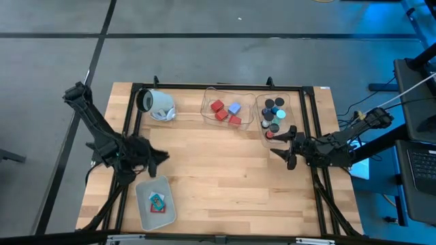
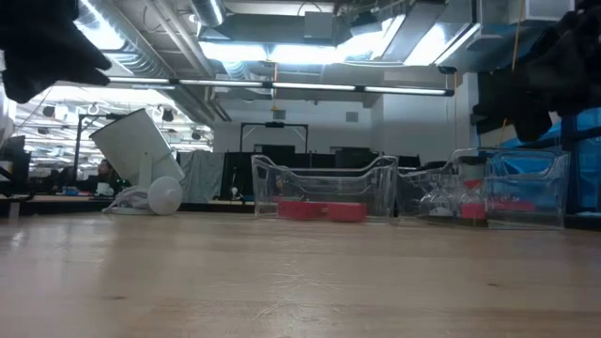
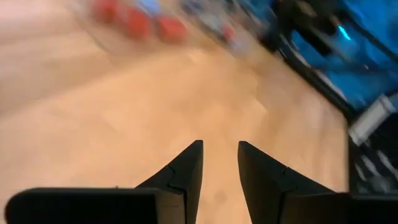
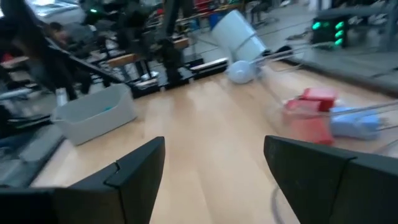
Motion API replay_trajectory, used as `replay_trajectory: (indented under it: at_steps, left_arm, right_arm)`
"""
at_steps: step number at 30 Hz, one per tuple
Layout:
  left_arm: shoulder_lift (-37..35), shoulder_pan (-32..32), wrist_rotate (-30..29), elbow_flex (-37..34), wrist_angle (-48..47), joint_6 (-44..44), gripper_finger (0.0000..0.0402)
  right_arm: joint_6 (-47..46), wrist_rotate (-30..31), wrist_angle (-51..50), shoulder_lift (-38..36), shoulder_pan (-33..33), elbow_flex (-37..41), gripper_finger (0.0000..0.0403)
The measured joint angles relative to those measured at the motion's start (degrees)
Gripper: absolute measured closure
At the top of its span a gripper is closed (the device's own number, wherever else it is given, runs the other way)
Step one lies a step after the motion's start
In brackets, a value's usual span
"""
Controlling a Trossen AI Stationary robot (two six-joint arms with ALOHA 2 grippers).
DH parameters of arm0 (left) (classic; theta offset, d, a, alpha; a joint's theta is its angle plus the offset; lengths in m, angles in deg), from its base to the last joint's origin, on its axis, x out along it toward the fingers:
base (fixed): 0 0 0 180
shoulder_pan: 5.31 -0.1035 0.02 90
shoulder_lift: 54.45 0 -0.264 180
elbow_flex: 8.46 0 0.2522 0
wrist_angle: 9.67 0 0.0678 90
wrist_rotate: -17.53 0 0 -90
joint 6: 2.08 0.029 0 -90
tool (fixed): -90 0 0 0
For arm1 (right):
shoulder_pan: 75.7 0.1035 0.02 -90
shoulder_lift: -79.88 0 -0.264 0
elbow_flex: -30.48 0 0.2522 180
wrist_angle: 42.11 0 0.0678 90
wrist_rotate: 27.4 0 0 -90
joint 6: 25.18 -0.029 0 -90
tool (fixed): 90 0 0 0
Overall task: Pick & Place Office items
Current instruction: Return to Home Position
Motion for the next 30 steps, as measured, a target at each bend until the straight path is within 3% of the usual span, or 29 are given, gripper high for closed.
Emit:
replay_trajectory:
  at_steps: [5,9,12,14,21,26,30]
  left_arm:
    - [0.22,-0.10,4.91,-2.77,20.18,24.47,0.0319]
    - [0.23,-1.46,9.00,-3.17,33.69,51.99,0.0331]
    - [-0.21,-4.98,14.92,-3.17,40.88,70.48,0.0336]
    - [-1.73,-9.35,18.14,-3.17,42.59,77.77,0.0337]
    - [-9.69,-31.72,37.05,-3.17,37.09,81.32,0.0337]
    - [-15.91,-44.36,39.58,-3.23,30.32,81.42,0.0337]
    - [-23.86,-48.12,42.52,-3.30,24.05,81.82,0.0337]
  right_arm:
    - [6.60,1.67,-0.21,0.00,0.00,-0.02,0.0126]
    - [9.68,1.67,-0.41,0.00,0.00,-0.02,0.0126]
    - [9.53,1.65,-0.39,0.00,0.00,-0.02,0.0126]
    - [9.49,1.65,-0.39,0.00,0.00,-0.02,0.0126]
    - [9.49,1.47,-0.42,0.00,0.00,-0.02,0.0126]
    - [9.49,1.47,-0.41,0.00,0.00,-0.02,0.0126]
    - [9.49,1.47,-0.42,0.00,0.00,-0.02,0.0126]
